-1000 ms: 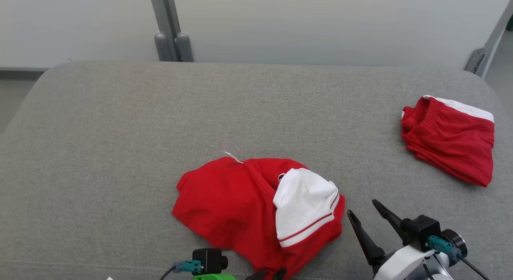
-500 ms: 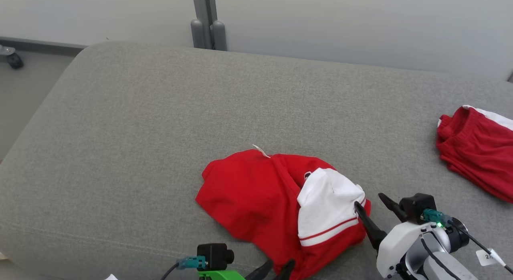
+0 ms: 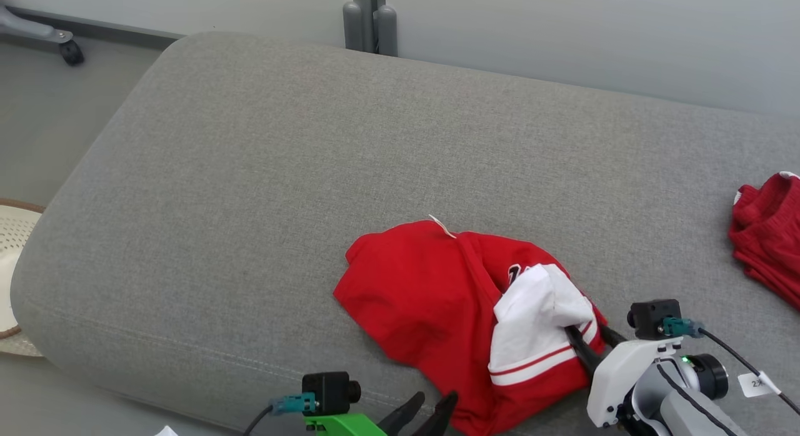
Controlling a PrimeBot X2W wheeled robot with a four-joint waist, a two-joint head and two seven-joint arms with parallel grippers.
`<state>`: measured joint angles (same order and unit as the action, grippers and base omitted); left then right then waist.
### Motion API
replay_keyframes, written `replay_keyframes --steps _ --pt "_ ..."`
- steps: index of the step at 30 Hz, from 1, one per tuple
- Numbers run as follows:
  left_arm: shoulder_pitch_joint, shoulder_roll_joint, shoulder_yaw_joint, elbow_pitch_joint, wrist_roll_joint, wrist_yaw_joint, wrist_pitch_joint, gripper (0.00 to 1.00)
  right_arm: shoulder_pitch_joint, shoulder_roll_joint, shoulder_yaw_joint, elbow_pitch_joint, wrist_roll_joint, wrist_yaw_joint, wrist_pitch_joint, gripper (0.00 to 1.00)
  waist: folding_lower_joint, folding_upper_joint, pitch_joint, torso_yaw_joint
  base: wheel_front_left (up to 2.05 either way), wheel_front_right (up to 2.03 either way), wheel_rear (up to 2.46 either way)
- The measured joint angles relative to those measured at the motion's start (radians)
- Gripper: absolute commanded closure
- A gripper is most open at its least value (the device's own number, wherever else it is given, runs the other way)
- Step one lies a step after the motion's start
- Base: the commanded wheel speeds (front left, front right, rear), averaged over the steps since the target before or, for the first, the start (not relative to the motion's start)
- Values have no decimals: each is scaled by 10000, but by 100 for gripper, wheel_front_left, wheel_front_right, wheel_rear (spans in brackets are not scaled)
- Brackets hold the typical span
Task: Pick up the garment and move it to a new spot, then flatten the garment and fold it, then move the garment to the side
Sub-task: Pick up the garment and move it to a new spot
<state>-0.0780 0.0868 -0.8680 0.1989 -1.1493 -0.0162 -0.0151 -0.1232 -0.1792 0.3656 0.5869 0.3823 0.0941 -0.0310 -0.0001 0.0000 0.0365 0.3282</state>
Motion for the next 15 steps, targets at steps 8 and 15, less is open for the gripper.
replay_keyframes --steps 8,15 --pt "6 79 276 -58 -44 94 -140 0 -197 249 58 75 798 228 -38 100 0 0 -190 38 0 0 0" --pt "98 171 359 -81 -159 178 -213 0 -1176 410 240 -1195 2161 303 56 100 0 0 -635 -24 0 0 0"
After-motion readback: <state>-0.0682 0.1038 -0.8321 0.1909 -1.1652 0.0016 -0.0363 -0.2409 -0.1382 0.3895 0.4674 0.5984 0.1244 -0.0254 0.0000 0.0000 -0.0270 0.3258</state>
